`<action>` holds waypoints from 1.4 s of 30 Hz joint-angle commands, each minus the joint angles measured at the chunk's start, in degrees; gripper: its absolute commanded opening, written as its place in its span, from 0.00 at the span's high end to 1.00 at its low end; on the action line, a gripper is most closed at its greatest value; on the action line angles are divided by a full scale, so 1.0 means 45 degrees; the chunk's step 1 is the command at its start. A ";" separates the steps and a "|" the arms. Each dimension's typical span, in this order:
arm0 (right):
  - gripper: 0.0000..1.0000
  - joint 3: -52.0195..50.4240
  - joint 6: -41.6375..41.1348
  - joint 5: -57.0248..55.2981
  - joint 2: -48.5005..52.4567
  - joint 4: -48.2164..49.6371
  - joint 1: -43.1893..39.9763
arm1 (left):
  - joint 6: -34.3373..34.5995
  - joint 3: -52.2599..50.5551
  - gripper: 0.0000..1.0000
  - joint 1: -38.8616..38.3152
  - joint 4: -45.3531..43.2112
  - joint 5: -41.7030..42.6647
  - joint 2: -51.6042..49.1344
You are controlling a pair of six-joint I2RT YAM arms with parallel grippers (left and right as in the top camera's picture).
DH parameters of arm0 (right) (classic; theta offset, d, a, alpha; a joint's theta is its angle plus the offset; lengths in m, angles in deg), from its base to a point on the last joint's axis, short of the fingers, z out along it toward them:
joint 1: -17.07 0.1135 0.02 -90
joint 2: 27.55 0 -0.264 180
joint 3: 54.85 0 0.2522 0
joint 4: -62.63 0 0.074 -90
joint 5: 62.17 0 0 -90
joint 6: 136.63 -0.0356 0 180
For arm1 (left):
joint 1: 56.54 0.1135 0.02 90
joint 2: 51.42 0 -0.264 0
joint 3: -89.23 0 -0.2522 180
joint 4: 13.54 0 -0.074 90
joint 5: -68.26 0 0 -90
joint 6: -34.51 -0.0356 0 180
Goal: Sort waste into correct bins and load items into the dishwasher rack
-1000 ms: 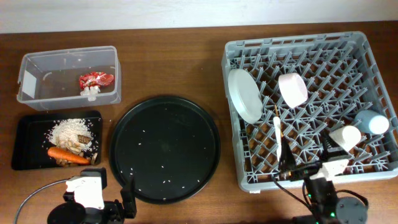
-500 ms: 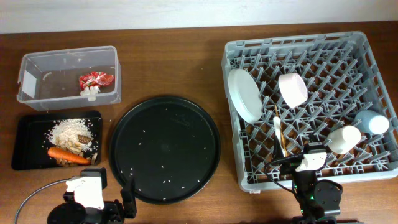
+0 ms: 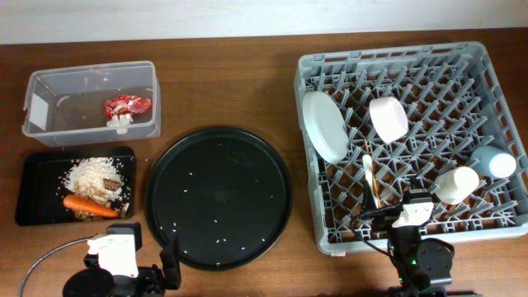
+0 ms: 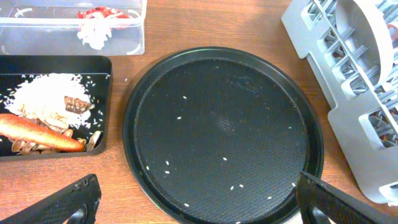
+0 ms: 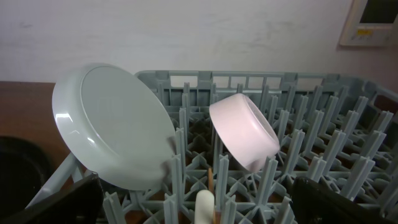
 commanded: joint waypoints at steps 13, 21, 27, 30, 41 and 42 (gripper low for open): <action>0.01 -0.0058 0.0087 -0.0112 -0.0131 -0.0078 -0.0063 | -0.1073 -1.0729 0.01 0.1394 -1.5562 -0.0024 0.3803; 0.01 -0.0058 0.0087 -0.0112 -0.0126 -0.0073 -0.0063 | -0.1166 -1.1176 0.01 0.1394 -1.4290 0.0291 0.3793; 0.01 -0.0058 0.0087 -0.0112 -0.0131 -0.0073 -0.0063 | -0.1166 -1.1176 0.01 0.1394 -1.4290 0.0291 0.3793; 0.01 -0.0058 0.0087 -0.0112 -0.0131 -0.0073 -0.0063 | -0.1166 -1.1176 0.01 0.1394 -1.4290 0.0291 0.3793; 0.01 -0.0058 0.0087 -0.0112 -0.0126 -0.0073 -0.0063 | -0.1166 -1.1176 0.01 0.1394 -1.4285 0.0287 0.3793; 0.01 -0.0058 0.0087 -0.0107 -0.0131 -0.0078 -0.0063 | -0.1166 -1.1176 0.01 0.1394 -1.4285 0.0287 0.3793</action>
